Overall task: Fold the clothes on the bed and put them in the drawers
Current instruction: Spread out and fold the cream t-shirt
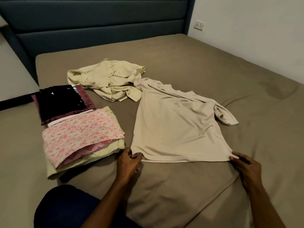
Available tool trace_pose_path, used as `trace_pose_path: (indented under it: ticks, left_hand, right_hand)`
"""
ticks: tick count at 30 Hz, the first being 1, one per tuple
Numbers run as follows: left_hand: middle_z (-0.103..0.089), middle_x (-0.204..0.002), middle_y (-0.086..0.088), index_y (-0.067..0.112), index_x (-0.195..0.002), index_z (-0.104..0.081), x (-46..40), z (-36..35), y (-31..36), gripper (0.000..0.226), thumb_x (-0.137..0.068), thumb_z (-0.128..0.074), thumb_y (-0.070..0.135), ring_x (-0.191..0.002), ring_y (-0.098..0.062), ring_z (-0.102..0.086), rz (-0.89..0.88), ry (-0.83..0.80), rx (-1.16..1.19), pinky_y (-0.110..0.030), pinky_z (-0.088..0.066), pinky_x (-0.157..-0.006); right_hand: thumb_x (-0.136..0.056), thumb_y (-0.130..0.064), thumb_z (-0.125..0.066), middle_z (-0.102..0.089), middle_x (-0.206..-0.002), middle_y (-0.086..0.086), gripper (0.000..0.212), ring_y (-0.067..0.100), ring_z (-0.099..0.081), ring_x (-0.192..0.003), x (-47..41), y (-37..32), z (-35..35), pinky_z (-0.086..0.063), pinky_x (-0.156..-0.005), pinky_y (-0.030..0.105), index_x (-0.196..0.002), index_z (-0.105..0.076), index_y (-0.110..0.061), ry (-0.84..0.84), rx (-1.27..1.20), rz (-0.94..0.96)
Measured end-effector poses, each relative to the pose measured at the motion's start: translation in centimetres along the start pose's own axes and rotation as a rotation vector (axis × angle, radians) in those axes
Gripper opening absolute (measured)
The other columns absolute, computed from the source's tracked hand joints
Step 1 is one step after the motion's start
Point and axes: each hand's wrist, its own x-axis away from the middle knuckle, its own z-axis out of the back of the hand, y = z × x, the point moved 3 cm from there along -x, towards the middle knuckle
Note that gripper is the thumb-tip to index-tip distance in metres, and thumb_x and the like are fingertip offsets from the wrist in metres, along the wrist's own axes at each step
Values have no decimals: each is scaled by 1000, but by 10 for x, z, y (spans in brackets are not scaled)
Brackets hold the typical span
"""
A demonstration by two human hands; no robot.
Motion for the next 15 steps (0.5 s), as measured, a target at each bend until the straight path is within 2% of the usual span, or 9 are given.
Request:
trace_pose_path:
  ticks: [3, 6, 9, 11, 13, 15]
  left_hand:
    - [-73, -84, 11, 31, -97, -65, 0, 1, 5, 35, -71, -87, 40, -69, -15, -71, -59, 39, -49, -38, -59, -60]
    - [-71, -79, 5, 24, -89, -70, 0, 5, 10, 15, -80, -79, 32, -74, -20, -67, -152, 198, -272, -33, -52, -66]
    - [-69, -78, -1, 17, -85, -67, 1, 12, 16, 11, -87, -75, 24, -75, -24, -65, -163, 289, -260, -33, -47, -68]
    - [-65, -77, 3, 18, -84, -62, 4, 17, 18, 16, -87, -77, 22, -76, -23, -65, -113, 306, -176, -31, -46, -70]
    - [-65, -80, 5, 19, -87, -59, 7, 23, 18, 23, -84, -81, 24, -76, -19, -64, -115, 317, -155, -31, -48, -71]
    - [-66, -91, 4, 22, -99, -57, 9, 22, 16, 30, -83, -81, 16, -82, -16, -63, -124, 285, -138, -31, -52, -76]
  right_hand:
    - [-70, -2, -90, -77, -103, 18, 35, 27, -72, -97, -1, 1, -2, -57, -95, 38, -103, -80, -6, 76, 24, 19]
    - [-72, 1, -88, -74, -106, 25, 36, 26, -72, -92, -1, -1, -5, -61, -87, 30, -106, -77, 2, 147, -38, 6]
    - [-70, -3, -87, -71, -114, 30, 36, 20, -74, -80, 1, -5, 0, -62, -80, 26, -103, -75, 2, 221, -169, -31]
    - [-57, -14, -91, -75, -107, 21, 42, 17, -75, -76, 2, -7, 1, -62, -81, 26, -96, -76, -4, 249, -224, -61]
    - [-46, -22, -93, -79, -90, 7, 52, 17, -75, -78, 3, -6, 0, -62, -81, 26, -93, -76, -7, 255, -249, -83]
    - [-55, -16, -92, -79, -90, 3, 48, 21, -74, -90, 6, -7, -2, -61, -80, 23, -99, -77, -6, 227, -242, -95]
